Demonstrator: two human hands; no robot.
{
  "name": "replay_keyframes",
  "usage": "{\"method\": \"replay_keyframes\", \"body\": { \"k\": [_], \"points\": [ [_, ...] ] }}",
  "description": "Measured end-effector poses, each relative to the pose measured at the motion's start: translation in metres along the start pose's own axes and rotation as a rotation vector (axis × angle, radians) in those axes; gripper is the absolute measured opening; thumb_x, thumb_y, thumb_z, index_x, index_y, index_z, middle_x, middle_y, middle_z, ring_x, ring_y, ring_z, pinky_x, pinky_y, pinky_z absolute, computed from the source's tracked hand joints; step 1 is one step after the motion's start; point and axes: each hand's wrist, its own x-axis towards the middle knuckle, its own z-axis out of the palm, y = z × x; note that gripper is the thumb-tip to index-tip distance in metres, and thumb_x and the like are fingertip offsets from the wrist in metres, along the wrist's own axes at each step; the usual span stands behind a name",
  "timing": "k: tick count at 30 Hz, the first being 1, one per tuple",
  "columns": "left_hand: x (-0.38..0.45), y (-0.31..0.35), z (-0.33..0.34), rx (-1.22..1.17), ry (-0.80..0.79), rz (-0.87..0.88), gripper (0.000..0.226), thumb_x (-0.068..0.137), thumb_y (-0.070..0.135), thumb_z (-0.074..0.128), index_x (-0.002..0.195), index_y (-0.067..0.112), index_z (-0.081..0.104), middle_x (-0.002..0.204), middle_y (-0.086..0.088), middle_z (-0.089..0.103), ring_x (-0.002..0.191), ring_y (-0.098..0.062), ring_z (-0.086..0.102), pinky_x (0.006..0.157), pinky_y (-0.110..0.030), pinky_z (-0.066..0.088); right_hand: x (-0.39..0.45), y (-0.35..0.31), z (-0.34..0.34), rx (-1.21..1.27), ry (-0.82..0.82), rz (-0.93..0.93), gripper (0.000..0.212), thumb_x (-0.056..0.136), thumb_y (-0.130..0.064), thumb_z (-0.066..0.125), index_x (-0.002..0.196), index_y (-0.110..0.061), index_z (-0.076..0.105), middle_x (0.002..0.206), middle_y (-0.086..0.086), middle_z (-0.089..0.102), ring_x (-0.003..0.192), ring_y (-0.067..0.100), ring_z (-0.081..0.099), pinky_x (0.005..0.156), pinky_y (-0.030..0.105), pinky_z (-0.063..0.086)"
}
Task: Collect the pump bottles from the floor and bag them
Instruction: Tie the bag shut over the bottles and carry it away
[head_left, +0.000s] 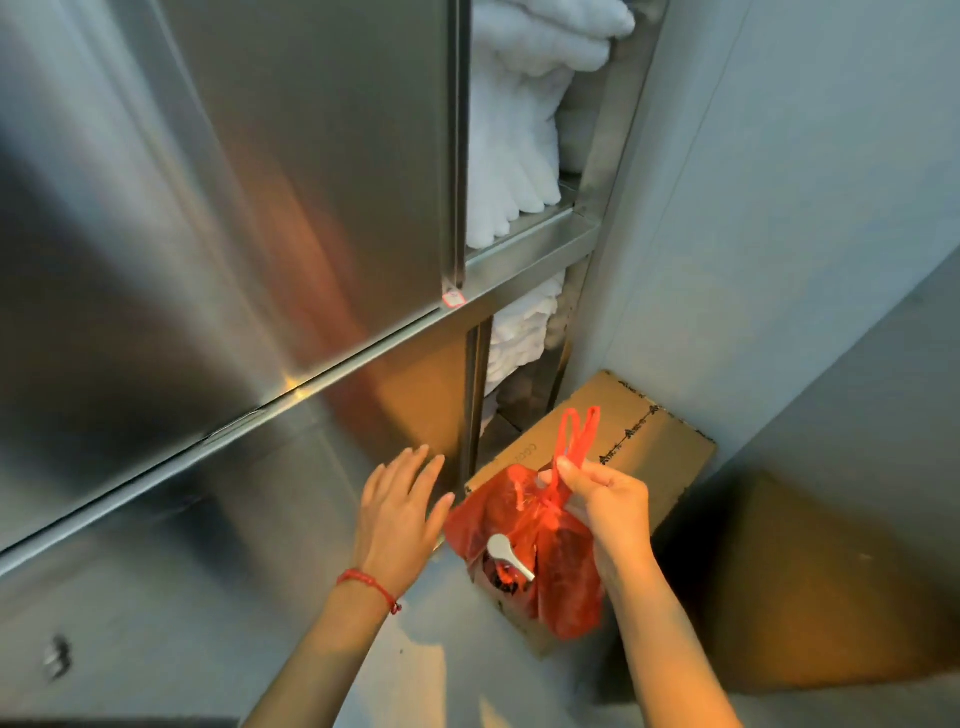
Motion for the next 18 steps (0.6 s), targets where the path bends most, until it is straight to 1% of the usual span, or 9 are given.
{"method": "replay_keyframes", "body": {
  "k": [3,6,7,9,11,13,14,16,18],
  "points": [
    [-0.029,-0.014,-0.014,0.020,-0.002,-0.052,0.047,0.081,0.035,0.042,0.107,0.003,0.064,0.111,-0.020,0.066,0.103,-0.037,0.062,0.083,-0.056,0.049,-0.019,0.009,0.008,-0.021,-0.044,0.000,0.017,0.079,-0.010,0.068,0.063,-0.004,0.073,0.062,0.006,0.073,0.059,0.014,0.068,0.056,0.021,0.055],
    [-0.062,-0.031,-0.025,0.019,0.017,-0.105,0.040,0.081,0.028,0.057,0.112,0.002,0.062,0.117,-0.021,0.063,0.109,-0.039,0.058,0.089,-0.055,0.046,-0.040,0.019,0.017,-0.036,-0.094,0.012,0.021,0.079,-0.011,0.068,0.058,-0.009,0.073,0.063,0.005,0.073,0.063,0.017,0.068,0.064,0.026,0.057],
    [-0.075,-0.037,-0.028,0.031,0.024,-0.120,0.041,0.082,0.030,0.054,0.111,0.003,0.062,0.117,-0.021,0.063,0.108,-0.038,0.059,0.090,-0.052,0.046,-0.048,0.022,0.021,-0.035,-0.113,0.009,0.022,0.079,-0.011,0.068,0.057,-0.010,0.073,0.062,0.004,0.073,0.062,0.016,0.068,0.064,0.025,0.057],
    [-0.100,-0.048,-0.036,0.040,0.022,-0.161,0.049,0.085,0.039,0.040,0.108,0.004,0.064,0.113,-0.020,0.065,0.104,-0.035,0.062,0.090,-0.040,0.046,-0.064,0.028,0.030,-0.032,-0.147,0.000,0.025,0.079,-0.011,0.067,0.055,-0.010,0.072,0.058,0.003,0.072,0.058,0.014,0.068,0.057,0.021,0.055],
    [-0.125,-0.056,-0.046,0.050,0.028,-0.201,0.062,0.091,0.048,0.023,0.106,0.005,0.065,0.111,-0.018,0.067,0.101,-0.033,0.064,0.090,-0.038,0.037,-0.079,0.032,0.039,-0.030,-0.185,0.005,0.027,0.080,-0.009,0.066,0.054,-0.009,0.072,0.056,0.003,0.071,0.055,0.012,0.067,0.053,0.018,0.053],
    [-0.149,-0.064,-0.055,0.072,0.029,-0.251,0.072,0.093,0.049,0.009,0.105,0.006,0.065,0.110,-0.018,0.067,0.099,-0.032,0.064,0.084,-0.036,0.048,-0.092,0.038,0.047,-0.043,-0.238,0.017,0.026,0.080,-0.009,0.066,0.055,-0.008,0.071,0.057,0.003,0.071,0.055,0.012,0.067,0.052,0.018,0.053],
    [-0.161,-0.068,-0.058,0.079,0.025,-0.286,0.073,0.093,0.049,0.007,0.105,0.005,0.065,0.109,-0.018,0.067,0.099,-0.033,0.065,0.080,-0.040,0.052,-0.098,0.041,0.051,-0.052,-0.263,0.025,0.024,0.080,-0.009,0.067,0.056,-0.008,0.071,0.057,0.004,0.071,0.055,0.013,0.067,0.052,0.019,0.053],
    [-0.184,-0.076,-0.063,0.096,0.025,-0.361,0.075,0.093,0.049,0.006,0.105,0.004,0.065,0.109,-0.019,0.067,0.099,-0.035,0.064,0.077,-0.050,0.052,-0.109,0.047,0.059,-0.056,-0.304,0.043,0.022,0.079,-0.008,0.067,0.057,-0.008,0.071,0.058,0.005,0.072,0.054,0.014,0.066,0.051,0.019,0.053],
    [-0.206,-0.081,-0.067,0.137,0.020,-0.428,0.075,0.093,0.049,0.005,0.106,0.005,0.065,0.110,-0.019,0.067,0.100,-0.036,0.064,0.077,-0.052,0.052,-0.118,0.053,0.068,-0.071,-0.361,0.053,0.023,0.079,-0.008,0.067,0.056,-0.008,0.071,0.056,0.005,0.071,0.052,0.013,0.066,0.050,0.020,0.052]
  ]
}}
